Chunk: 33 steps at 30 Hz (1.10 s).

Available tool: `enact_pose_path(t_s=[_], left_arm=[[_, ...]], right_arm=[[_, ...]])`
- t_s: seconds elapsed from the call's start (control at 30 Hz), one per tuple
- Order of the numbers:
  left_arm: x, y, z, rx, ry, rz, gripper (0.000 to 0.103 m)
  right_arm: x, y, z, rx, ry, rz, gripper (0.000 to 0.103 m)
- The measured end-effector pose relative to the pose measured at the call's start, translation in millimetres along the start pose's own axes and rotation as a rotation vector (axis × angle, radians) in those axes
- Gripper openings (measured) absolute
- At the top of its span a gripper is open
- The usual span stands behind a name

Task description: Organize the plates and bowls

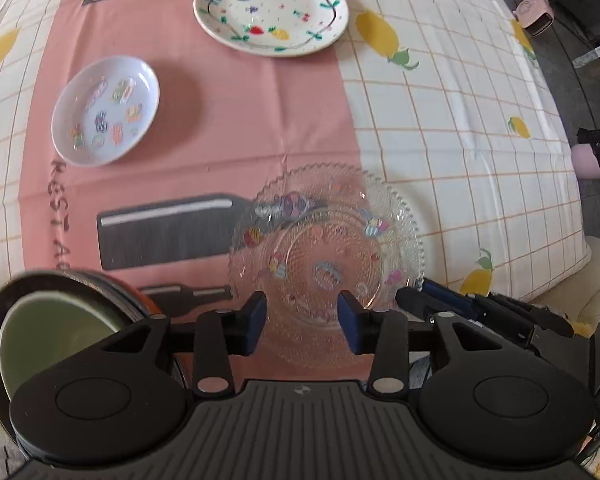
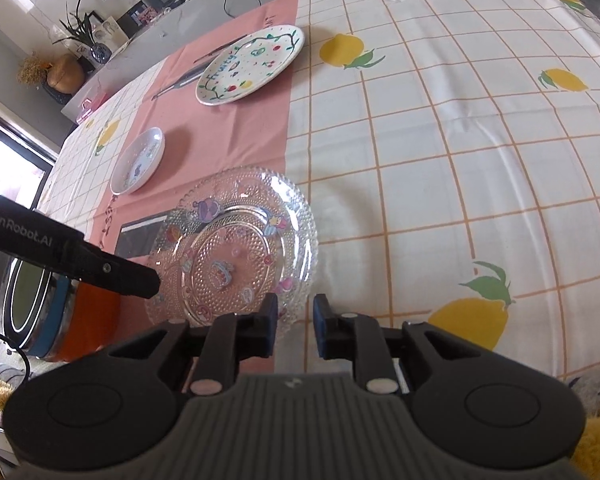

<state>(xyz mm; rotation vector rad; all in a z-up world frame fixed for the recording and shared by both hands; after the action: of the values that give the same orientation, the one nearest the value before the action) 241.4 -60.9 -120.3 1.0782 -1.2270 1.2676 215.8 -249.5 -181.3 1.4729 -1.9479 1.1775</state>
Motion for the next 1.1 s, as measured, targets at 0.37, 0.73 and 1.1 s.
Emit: enact_pose_path(t_s=[0.37, 0.73, 1.1], left_arm=[[-9.3, -37.0, -25.1, 0.038, 0.011, 0.014, 0.064], [-32.3, -36.4, -11.2, -0.037, 0.053, -0.048, 0.038], [-27.2, -57.2, -3.7, -0.036, -0.068, 0.094, 0.04]], right_arm=[[-1.7, -6.9, 6.3, -0.055, -0.042, 0.019, 0.021], [-9.6, -7.3, 5.3, -0.035, -0.045, -0.01, 0.01], [-10.9, -7.2, 5.3, -0.029, -0.05, -0.014, 0.009]])
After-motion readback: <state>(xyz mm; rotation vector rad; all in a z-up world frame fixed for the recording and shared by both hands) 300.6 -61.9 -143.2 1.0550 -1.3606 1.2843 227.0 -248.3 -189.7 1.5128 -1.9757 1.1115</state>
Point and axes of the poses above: each gripper's, at about its wrist camera, not at the fingertips, and x roughly against the way its jaws point, z to its right, y to its underside, the point moved 2 cm from there along -x, roughly the way its jaws point, and after that the axes turned 8 degrees about -y, right-handed, at the moved point
